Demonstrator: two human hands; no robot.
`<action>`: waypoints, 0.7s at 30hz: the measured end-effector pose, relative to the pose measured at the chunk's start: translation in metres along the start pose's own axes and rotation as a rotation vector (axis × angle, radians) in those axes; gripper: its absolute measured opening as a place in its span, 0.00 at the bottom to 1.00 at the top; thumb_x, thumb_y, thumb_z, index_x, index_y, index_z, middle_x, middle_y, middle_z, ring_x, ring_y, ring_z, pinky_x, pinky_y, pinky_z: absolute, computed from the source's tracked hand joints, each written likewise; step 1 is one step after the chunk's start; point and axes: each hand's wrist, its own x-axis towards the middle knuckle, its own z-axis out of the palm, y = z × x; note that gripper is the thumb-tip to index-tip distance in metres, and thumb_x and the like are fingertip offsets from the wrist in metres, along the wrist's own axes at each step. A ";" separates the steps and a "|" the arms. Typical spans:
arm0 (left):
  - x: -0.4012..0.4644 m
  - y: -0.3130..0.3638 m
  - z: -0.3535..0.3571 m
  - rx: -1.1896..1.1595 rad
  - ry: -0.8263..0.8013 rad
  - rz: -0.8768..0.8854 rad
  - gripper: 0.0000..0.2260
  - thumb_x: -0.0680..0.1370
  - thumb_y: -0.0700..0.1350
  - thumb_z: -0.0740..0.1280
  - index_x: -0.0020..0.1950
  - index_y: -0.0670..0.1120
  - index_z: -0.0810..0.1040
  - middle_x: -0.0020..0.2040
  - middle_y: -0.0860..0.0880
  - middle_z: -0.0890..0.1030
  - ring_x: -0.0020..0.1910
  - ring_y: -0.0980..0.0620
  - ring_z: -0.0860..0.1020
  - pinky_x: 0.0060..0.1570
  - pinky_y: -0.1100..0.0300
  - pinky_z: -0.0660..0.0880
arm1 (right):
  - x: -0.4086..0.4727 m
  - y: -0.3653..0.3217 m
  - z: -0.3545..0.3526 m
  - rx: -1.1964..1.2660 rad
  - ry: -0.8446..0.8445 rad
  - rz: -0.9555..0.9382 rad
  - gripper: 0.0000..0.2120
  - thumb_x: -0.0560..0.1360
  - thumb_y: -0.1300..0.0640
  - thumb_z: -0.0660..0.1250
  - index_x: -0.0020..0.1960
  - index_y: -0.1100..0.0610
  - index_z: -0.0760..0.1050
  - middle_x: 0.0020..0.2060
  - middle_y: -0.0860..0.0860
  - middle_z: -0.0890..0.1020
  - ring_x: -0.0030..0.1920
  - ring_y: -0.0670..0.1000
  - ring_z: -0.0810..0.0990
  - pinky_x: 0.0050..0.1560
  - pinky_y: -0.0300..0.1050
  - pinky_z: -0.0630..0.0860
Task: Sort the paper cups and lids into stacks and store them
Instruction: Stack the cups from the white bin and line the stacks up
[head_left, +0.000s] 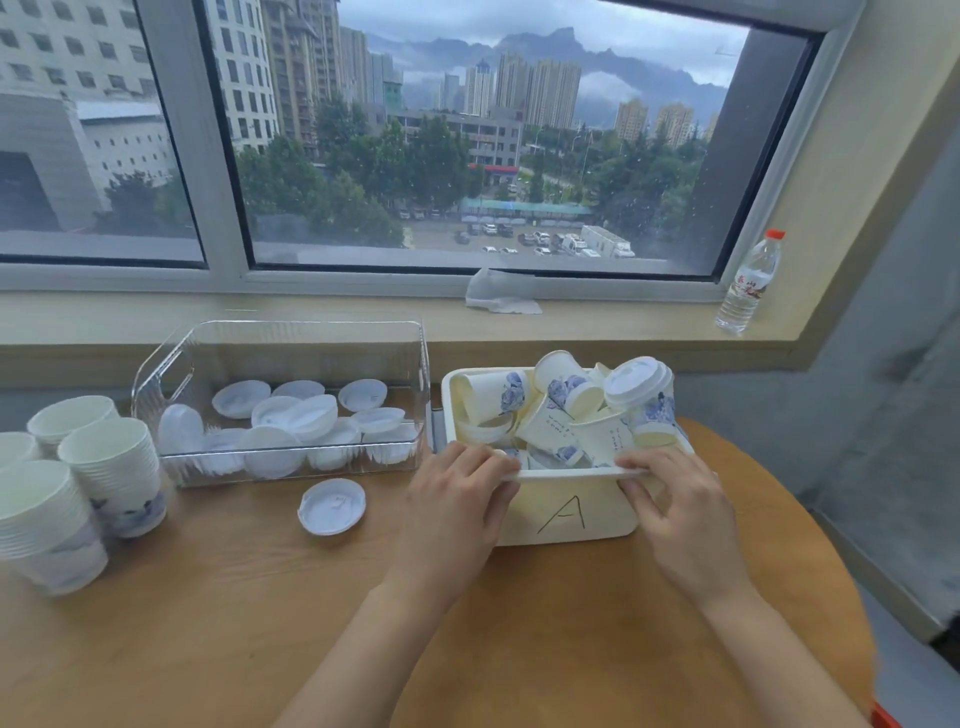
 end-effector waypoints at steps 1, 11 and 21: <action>-0.005 0.002 -0.003 -0.003 0.005 0.003 0.04 0.80 0.47 0.73 0.55 0.53 0.82 0.51 0.58 0.82 0.50 0.52 0.78 0.47 0.54 0.77 | -0.005 -0.003 -0.003 0.009 -0.005 -0.008 0.12 0.75 0.62 0.77 0.54 0.47 0.83 0.50 0.39 0.84 0.54 0.49 0.80 0.57 0.45 0.69; -0.054 0.000 -0.051 -0.009 0.063 -0.041 0.05 0.80 0.51 0.72 0.54 0.53 0.85 0.48 0.60 0.81 0.49 0.54 0.79 0.45 0.52 0.77 | -0.041 -0.048 -0.005 0.094 -0.027 -0.053 0.13 0.75 0.61 0.78 0.55 0.46 0.83 0.52 0.36 0.83 0.57 0.42 0.79 0.60 0.43 0.70; -0.085 -0.023 -0.093 0.023 0.180 -0.143 0.10 0.78 0.55 0.71 0.51 0.51 0.87 0.47 0.59 0.82 0.48 0.54 0.79 0.49 0.51 0.77 | -0.049 -0.095 0.019 0.156 -0.025 -0.131 0.11 0.75 0.57 0.79 0.55 0.46 0.85 0.53 0.35 0.84 0.57 0.33 0.76 0.59 0.42 0.71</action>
